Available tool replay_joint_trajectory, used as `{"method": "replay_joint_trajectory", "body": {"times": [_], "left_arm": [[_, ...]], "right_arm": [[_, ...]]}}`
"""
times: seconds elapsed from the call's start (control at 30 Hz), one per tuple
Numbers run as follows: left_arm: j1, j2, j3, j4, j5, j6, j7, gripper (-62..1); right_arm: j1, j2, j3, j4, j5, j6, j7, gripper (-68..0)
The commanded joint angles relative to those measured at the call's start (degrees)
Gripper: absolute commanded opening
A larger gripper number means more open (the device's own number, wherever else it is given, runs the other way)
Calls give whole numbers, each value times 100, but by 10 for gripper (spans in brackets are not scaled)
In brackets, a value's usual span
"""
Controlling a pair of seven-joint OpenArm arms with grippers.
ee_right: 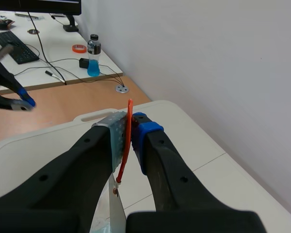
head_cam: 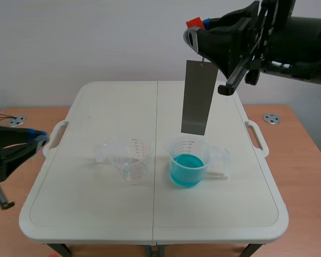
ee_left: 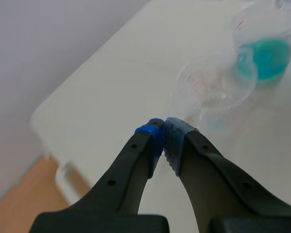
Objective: Hold the metal plate by the orange handle, dip it into the blue solution, take it out and point at it, then put the plate back in the beaker on the left.
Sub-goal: 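Lower the plate into the blue solution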
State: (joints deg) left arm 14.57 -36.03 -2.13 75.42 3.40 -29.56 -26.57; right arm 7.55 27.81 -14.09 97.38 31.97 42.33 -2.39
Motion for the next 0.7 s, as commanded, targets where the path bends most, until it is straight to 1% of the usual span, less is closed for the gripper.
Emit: {"method": "replay_joint_trajectory", "body": {"times": [0.0, 0.07, 0.13, 0.2, 0.27, 0.33, 0.43, 0.57, 0.67], "left_arm": [[402, -114, -238, -35, -127, 11, -111, -592], [975, -243, -610, -35, -160, 59, -109, -592], [1552, -330, -905, -42, -153, 175, -105, -592], [2094, -372, -1102, -46, -149, 328, -66, -592], [2581, -372, -1196, -55, -149, 407, 7, -592], [2983, -363, -1191, -118, -149, 442, 74, -592], [3414, -240, -1145, -280, -146, 442, 70, -593], [3679, 22, -1010, -597, -144, 442, 90, -593], [3770, 120, -752, -881, -81, 439, 87, -592]], "right_arm": [[70, -111, 50, -55, -22, 39, 87, -664], [70, -199, 48, -155, -131, 39, 90, -664], [70, -258, 17, -251, -225, 39, 118, -664], [70, -273, -35, -363, -247, 39, 184, -664], [70, -273, -101, -459, -334, 39, 304, -664], [72, -273, -164, -553, -363, 39, 387, -664], [72, -275, -223, -693, -483, 39, 533, -664], [72, -275, -251, -918, -498, 39, 688, -664], [74, -295, -256, -1113, -592, 39, 887, -664]]}}
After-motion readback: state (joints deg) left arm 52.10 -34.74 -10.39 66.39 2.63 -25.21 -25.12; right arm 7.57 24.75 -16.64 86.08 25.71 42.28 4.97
